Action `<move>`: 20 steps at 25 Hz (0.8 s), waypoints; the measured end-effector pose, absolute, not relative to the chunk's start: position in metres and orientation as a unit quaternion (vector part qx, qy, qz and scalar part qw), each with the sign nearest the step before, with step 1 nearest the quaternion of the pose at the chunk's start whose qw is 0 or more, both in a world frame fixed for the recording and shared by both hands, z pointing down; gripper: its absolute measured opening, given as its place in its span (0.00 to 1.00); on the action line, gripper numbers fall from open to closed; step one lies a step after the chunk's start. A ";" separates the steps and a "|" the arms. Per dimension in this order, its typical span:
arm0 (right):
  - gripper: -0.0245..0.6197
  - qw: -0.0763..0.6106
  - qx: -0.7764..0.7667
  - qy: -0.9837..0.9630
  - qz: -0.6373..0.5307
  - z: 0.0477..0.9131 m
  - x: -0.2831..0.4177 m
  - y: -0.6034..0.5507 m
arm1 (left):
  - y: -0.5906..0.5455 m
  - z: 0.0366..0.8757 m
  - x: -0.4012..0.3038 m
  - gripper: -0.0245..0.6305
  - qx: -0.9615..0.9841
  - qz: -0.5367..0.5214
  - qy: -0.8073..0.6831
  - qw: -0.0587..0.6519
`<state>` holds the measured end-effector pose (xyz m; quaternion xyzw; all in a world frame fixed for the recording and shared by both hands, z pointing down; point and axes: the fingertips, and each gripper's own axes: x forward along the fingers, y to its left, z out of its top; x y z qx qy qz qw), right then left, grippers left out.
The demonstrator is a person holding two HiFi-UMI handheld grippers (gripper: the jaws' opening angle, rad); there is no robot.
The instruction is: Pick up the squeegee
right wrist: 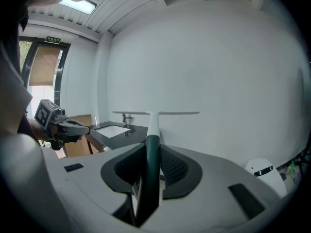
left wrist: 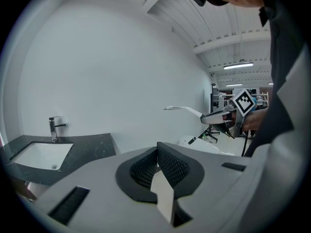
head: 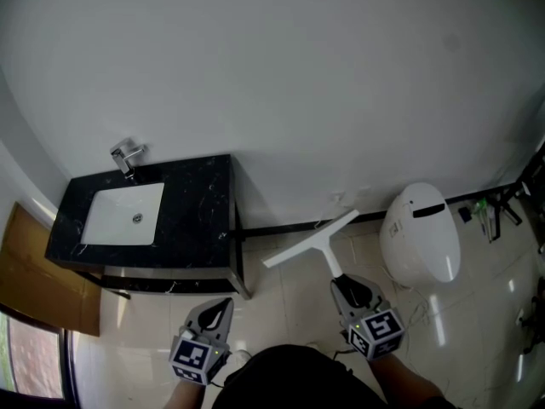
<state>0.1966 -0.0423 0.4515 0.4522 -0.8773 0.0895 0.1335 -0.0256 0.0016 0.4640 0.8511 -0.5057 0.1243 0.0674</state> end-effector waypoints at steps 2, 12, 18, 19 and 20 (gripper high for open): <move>0.19 0.133 0.455 -0.876 0.087 0.449 0.188 -0.039 | 0.003 0.465 -0.035 0.04 0.852 0.122 -0.505 0.066; 0.19 0.134 0.460 -0.874 0.081 0.443 0.164 -0.030 | 0.008 0.465 -0.058 0.04 0.857 0.121 -0.498 0.060; 0.19 0.133 0.457 -0.876 0.077 0.440 0.159 -0.027 | 0.012 0.459 -0.060 0.04 0.851 0.117 -0.508 0.070; 0.19 0.133 0.457 -0.876 0.076 0.439 0.160 -0.027 | 0.012 0.460 -0.060 0.04 0.852 0.118 -0.506 0.067; 0.19 0.133 0.457 -0.876 0.076 0.438 0.160 -0.026 | 0.013 0.460 -0.060 0.04 0.853 0.118 -0.505 0.065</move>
